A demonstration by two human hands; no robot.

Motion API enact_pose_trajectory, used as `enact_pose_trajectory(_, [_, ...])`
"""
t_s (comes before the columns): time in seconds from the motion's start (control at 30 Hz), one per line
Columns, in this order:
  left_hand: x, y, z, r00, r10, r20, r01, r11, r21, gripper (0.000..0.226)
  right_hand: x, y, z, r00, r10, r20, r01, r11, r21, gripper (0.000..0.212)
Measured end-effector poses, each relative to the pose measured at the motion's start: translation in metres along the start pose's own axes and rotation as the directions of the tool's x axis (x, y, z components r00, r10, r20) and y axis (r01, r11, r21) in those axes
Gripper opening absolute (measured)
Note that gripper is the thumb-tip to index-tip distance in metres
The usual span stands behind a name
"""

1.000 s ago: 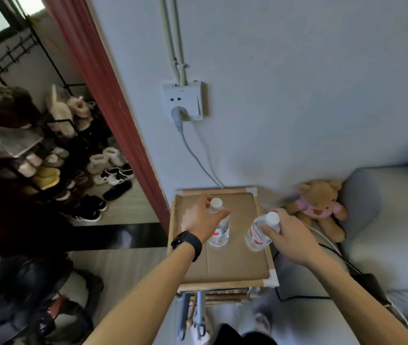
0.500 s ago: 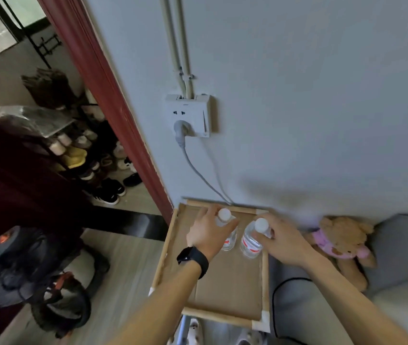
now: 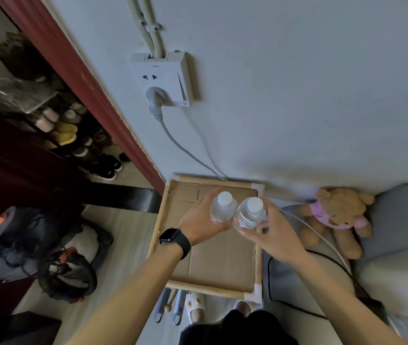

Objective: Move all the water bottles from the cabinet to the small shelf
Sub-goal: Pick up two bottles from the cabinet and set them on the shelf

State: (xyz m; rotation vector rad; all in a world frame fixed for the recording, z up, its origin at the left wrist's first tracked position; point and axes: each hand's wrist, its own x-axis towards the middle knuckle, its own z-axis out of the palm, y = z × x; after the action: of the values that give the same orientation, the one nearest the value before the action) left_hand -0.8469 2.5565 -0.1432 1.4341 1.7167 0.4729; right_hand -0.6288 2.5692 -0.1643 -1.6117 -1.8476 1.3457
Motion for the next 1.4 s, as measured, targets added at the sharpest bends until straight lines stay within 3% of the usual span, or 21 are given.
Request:
enact_pose_trajectory(0.17, [0.010, 0.003, 0.001, 0.998, -0.017, -0.057, 0.019, 0.999, 0.034, 0.070, 0.009, -0.006, 0.000, 0.999, 0.026, -0.036, -0.029, 0.997, -0.067, 0.068])
enact_pose_trajectory(0.43, [0.066, 0.027, 0.000, 0.992, -0.037, -0.118, 0.033, 0.999, -0.035, 0.084, 0.066, -0.004, -0.029, 0.998, 0.041, -0.052, -0.045, 0.995, -0.092, 0.080])
enact_pose_trajectory(0.67, [0.088, 0.031, 0.002, 0.998, -0.024, -0.058, 0.023, 1.000, -0.015, 0.084, 0.090, -0.011, -0.059, 0.995, 0.046, 0.083, -0.038, 0.996, -0.085, 0.093])
enact_pose_trajectory(0.87, [0.091, 0.027, -0.002, 0.999, 0.017, -0.038, -0.017, 1.000, -0.015, 0.083, 0.088, -0.008, -0.049, 0.995, 0.032, -0.090, -0.046, 0.987, -0.154, 0.083])
enact_pose_trajectory(1.03, [0.093, 0.027, 0.008, 0.989, -0.034, -0.146, 0.027, 0.998, -0.048, 0.072, 0.097, -0.007, -0.061, 1.000, -0.010, 0.006, 0.011, 0.996, -0.090, 0.082])
enact_pose_trajectory(1.4, [0.103, 0.031, 0.007, 0.994, -0.043, -0.099, 0.043, 0.999, -0.003, 0.087, 0.096, -0.011, -0.054, 1.000, 0.003, -0.030, -0.005, 0.997, -0.071, 0.093])
